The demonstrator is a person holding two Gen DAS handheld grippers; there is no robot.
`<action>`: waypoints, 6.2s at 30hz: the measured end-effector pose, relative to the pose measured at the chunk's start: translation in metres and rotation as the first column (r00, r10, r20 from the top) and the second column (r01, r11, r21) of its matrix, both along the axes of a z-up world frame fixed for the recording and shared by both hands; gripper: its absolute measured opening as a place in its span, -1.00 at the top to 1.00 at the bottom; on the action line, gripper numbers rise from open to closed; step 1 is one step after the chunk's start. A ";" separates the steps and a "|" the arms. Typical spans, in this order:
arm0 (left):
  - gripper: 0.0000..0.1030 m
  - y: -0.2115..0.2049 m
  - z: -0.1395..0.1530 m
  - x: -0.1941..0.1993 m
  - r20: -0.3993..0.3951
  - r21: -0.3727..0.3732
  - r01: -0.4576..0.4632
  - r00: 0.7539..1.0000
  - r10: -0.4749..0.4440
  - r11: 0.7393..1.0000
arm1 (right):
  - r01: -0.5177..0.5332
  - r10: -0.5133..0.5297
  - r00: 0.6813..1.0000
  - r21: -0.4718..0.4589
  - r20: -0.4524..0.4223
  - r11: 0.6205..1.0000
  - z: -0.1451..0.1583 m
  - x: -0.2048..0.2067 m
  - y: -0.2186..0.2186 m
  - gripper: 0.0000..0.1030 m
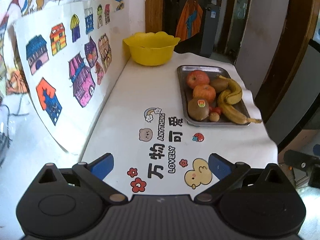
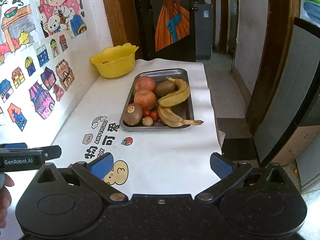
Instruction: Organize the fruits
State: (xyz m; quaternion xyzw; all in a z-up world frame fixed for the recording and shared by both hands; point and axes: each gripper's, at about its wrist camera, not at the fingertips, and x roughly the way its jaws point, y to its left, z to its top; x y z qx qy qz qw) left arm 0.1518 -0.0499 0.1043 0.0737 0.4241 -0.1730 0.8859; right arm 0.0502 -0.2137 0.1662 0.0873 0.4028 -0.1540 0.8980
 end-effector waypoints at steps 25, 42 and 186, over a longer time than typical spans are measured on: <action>-0.99 -0.015 -0.069 -0.007 -0.013 0.032 -0.034 0.999 0.035 0.999 | -0.004 0.004 1.000 -0.016 0.009 1.000 -0.070 -0.002 -0.020 -0.99; -0.97 -0.026 -0.078 -0.007 0.020 0.029 0.003 1.000 -0.004 1.000 | 0.031 -0.028 0.998 -0.049 0.056 0.998 -0.082 -0.007 -0.021 -0.98; -0.98 -0.030 -0.086 0.003 -0.040 0.059 0.044 0.998 -0.042 0.997 | 0.021 -0.019 0.999 -0.042 0.038 0.999 -0.081 0.001 -0.021 -0.98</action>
